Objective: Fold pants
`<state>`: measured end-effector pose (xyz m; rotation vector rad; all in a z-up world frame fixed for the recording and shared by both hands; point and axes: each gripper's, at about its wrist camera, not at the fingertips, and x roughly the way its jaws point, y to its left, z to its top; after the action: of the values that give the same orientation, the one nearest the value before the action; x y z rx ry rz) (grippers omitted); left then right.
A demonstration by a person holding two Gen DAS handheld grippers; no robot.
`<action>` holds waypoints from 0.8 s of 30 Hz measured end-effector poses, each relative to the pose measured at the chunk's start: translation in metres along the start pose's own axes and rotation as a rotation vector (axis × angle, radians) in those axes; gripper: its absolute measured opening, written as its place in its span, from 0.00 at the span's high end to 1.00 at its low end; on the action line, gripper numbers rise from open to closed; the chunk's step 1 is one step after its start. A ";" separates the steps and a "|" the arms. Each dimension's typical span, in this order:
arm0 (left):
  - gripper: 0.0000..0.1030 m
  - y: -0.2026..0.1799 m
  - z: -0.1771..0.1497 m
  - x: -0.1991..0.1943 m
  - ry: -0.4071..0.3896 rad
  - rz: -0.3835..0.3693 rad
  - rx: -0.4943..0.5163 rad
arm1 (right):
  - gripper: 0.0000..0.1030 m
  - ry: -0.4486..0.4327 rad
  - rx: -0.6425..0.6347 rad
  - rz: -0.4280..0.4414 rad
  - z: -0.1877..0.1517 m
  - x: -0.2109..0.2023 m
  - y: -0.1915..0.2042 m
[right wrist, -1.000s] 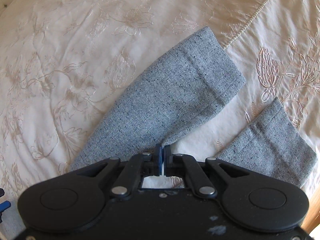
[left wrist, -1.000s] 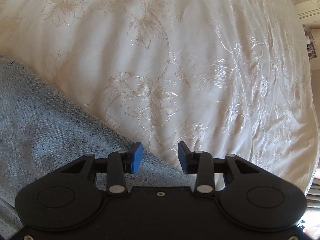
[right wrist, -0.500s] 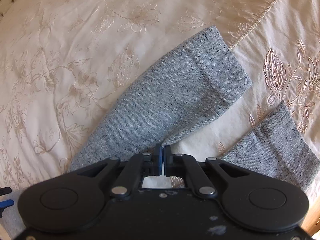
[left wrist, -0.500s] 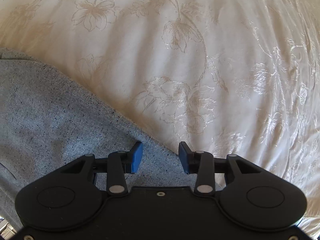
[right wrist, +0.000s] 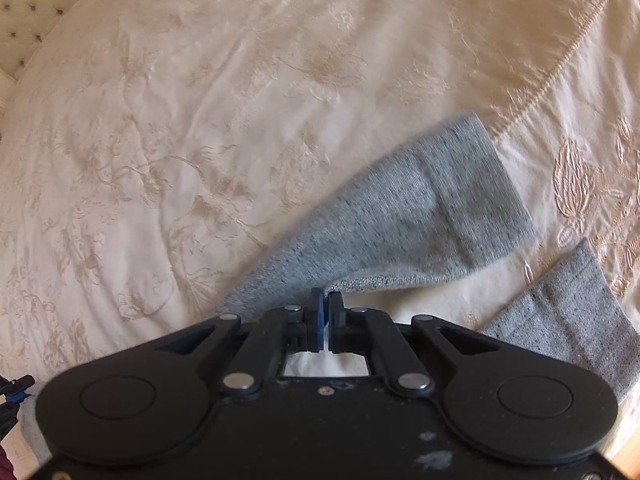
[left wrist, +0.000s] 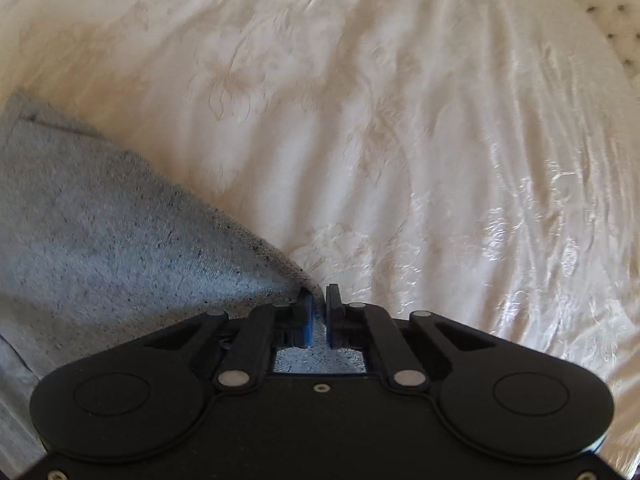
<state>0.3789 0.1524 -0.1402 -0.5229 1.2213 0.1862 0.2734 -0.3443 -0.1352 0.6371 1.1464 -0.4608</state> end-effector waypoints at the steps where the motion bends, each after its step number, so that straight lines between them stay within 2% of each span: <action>1: 0.93 -0.001 -0.001 -0.015 -0.041 -0.019 0.031 | 0.98 -0.029 -0.012 0.026 0.004 -0.009 0.005; 4: 0.93 0.008 -0.011 -0.062 -0.136 -0.090 0.078 | 0.98 -0.115 -0.065 0.089 0.010 -0.041 0.018; 7: 0.93 0.029 -0.028 -0.100 -0.186 -0.159 0.087 | 0.98 -0.179 -0.117 0.126 0.004 -0.073 0.019; 12: 0.93 0.059 -0.079 -0.139 -0.229 -0.204 0.101 | 0.98 -0.199 -0.125 0.154 -0.030 -0.112 -0.008; 17: 0.93 0.092 -0.143 -0.145 -0.152 -0.135 0.088 | 0.98 -0.136 -0.162 0.078 -0.089 -0.121 -0.047; 20: 0.93 0.112 -0.172 -0.126 -0.070 -0.060 0.050 | 0.98 -0.030 -0.147 0.025 -0.122 -0.098 -0.072; 24: 0.93 0.119 -0.195 -0.099 -0.014 0.019 0.045 | 0.98 0.062 -0.125 -0.009 -0.145 -0.066 -0.090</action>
<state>0.1312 0.1767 -0.1292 -0.4707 1.2145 0.1778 0.0931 -0.3117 -0.1334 0.5409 1.2277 -0.3759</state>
